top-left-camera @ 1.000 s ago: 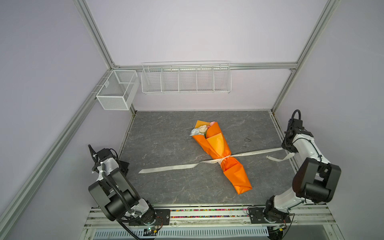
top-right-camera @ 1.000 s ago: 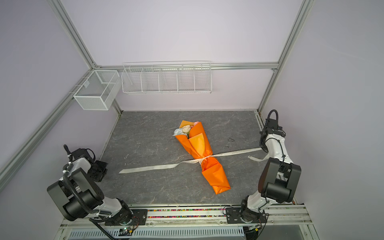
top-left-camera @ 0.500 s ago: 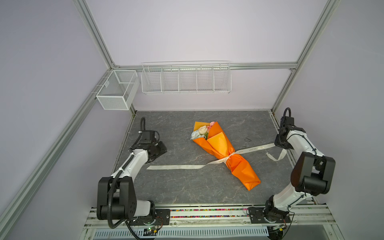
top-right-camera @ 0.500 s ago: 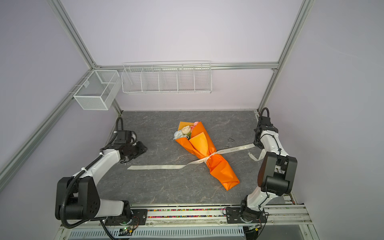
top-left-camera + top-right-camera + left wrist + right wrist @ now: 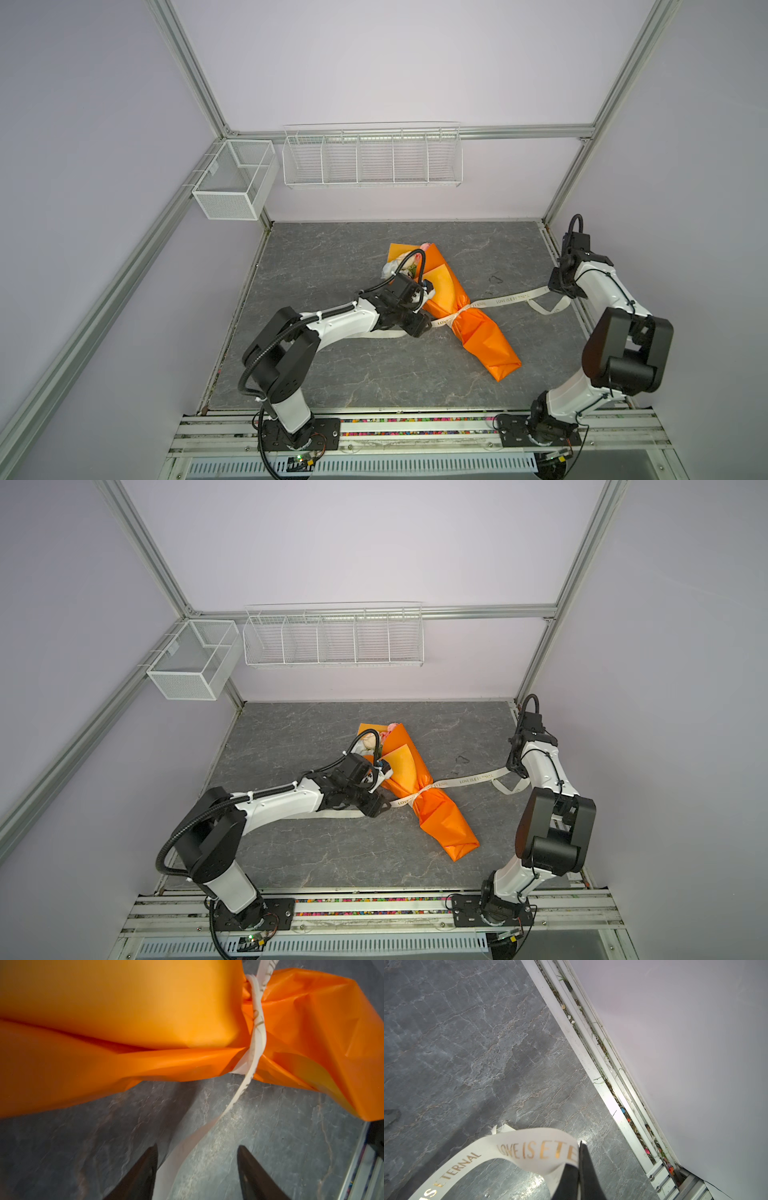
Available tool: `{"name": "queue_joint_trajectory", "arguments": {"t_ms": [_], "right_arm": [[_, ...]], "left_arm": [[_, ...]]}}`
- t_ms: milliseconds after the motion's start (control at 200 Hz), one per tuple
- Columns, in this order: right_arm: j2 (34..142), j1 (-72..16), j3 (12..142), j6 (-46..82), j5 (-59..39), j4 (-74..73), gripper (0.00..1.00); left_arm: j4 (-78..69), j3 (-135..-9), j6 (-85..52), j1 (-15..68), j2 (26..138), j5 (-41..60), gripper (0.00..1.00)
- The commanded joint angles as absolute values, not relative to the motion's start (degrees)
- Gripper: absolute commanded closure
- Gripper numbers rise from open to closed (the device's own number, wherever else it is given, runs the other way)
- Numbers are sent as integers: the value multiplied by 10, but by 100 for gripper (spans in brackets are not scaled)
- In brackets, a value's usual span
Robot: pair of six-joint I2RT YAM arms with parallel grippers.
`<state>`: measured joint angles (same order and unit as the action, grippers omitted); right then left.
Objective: Tie the bouquet of fake flowers
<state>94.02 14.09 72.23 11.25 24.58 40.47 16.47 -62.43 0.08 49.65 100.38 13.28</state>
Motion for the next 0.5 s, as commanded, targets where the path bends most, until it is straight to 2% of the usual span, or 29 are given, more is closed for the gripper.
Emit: {"name": "queue_joint_trajectory", "arguments": {"t_ms": [0, 140, 215, 315, 480, 495], "right_arm": [[924, 138, 715, 104, 235, 417, 93], [926, 138, 715, 103, 231, 415, 93], [930, 138, 716, 103, 229, 415, 93], [931, 137, 717, 102, 233, 417, 93], [929, 138, 720, 102, 240, 418, 93], [929, 139, 721, 102, 240, 418, 93]], "left_arm": [[188, -668, 58, 506, 1035, 84, 36], [232, -718, 90, 520, 1077, 90, 37], [248, -736, 92, 523, 1097, 99, 41], [281, -759, 89, 524, 1116, 99, 60], [298, -743, 93, 523, 1094, 68, 99], [296, -739, 92, 523, 1089, 63, 100]]}}
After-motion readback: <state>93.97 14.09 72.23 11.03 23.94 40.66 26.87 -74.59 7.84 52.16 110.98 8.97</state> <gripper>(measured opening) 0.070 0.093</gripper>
